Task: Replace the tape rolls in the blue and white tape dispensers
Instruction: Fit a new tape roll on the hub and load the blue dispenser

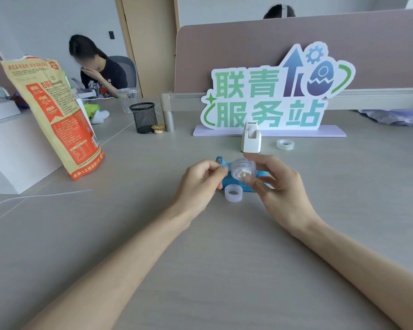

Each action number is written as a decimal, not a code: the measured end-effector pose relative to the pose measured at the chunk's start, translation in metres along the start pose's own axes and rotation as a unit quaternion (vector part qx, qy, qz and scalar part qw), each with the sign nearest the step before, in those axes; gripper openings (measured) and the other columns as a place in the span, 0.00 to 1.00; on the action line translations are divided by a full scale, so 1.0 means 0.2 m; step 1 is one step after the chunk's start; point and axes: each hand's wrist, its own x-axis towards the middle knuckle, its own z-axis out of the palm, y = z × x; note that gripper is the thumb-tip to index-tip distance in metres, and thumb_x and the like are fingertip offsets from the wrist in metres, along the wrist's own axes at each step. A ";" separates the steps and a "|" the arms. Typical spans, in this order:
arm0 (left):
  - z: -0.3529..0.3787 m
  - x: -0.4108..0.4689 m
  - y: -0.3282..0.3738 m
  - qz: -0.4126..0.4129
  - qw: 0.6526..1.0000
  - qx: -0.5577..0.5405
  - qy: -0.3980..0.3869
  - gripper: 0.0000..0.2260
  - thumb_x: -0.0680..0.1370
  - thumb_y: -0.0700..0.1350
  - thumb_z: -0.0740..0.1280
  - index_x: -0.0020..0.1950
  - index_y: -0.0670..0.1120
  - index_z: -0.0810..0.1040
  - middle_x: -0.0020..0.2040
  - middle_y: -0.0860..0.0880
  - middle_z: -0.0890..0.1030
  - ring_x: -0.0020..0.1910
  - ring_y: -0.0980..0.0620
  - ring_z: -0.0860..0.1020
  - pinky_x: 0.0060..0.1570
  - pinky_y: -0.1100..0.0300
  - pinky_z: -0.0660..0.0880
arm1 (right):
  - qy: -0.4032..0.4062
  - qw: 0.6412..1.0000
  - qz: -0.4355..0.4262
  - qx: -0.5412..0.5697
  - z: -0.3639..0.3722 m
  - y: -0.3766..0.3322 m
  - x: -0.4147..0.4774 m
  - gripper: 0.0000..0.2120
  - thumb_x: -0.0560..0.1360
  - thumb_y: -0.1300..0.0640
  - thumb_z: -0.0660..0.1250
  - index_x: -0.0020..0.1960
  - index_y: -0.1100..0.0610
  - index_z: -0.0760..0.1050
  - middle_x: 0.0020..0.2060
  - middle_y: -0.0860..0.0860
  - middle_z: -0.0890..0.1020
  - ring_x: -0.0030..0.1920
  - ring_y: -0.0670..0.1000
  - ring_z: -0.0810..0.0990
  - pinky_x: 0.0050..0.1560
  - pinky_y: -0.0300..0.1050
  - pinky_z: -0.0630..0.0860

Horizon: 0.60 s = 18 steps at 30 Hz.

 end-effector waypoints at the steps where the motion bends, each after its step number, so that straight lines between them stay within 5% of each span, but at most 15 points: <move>1: 0.00 0.00 0.00 0.009 1.000 0.003 0.002 0.08 0.79 0.47 0.65 0.42 0.46 0.77 0.31 0.53 0.73 0.22 0.60 0.65 0.19 0.70 0.58 | 0.001 1.000 -0.004 -0.004 0.00 0.00 0.00 0.20 0.76 0.63 0.70 0.56 0.38 0.74 0.54 0.48 0.83 0.54 0.47 0.81 0.54 0.36 0.78; 9: 0.02 0.05 -0.04 0.120 0.992 0.033 0.035 0.07 0.78 0.47 0.66 0.41 0.46 0.77 0.33 0.54 0.76 0.31 0.60 0.73 0.35 0.65 0.68 | 0.047 0.997 -0.033 -0.041 0.00 0.05 0.03 0.16 0.77 0.66 0.66 0.62 0.51 0.76 0.53 0.47 0.82 0.55 0.44 0.79 0.56 0.30 0.74; 15: 0.06 0.23 -0.03 0.240 0.944 0.209 0.093 0.06 0.77 0.48 0.65 0.42 0.47 0.77 0.45 0.57 0.76 0.52 0.54 0.70 0.48 0.63 0.66 | 0.104 0.987 -0.065 -0.108 -0.01 0.09 0.11 0.14 0.76 0.68 0.64 0.59 0.57 0.76 0.51 0.50 0.82 0.53 0.43 0.77 0.56 0.26 0.68; 18: 0.13 0.26 -0.08 0.251 0.944 0.182 0.111 0.06 0.77 0.46 0.64 0.42 0.47 0.76 0.46 0.55 0.77 0.52 0.52 0.71 0.48 0.63 0.69 | 0.107 0.989 -0.047 -0.095 -0.02 0.12 0.14 0.13 0.77 0.67 0.63 0.59 0.56 0.76 0.51 0.50 0.82 0.54 0.47 0.79 0.58 0.33 0.72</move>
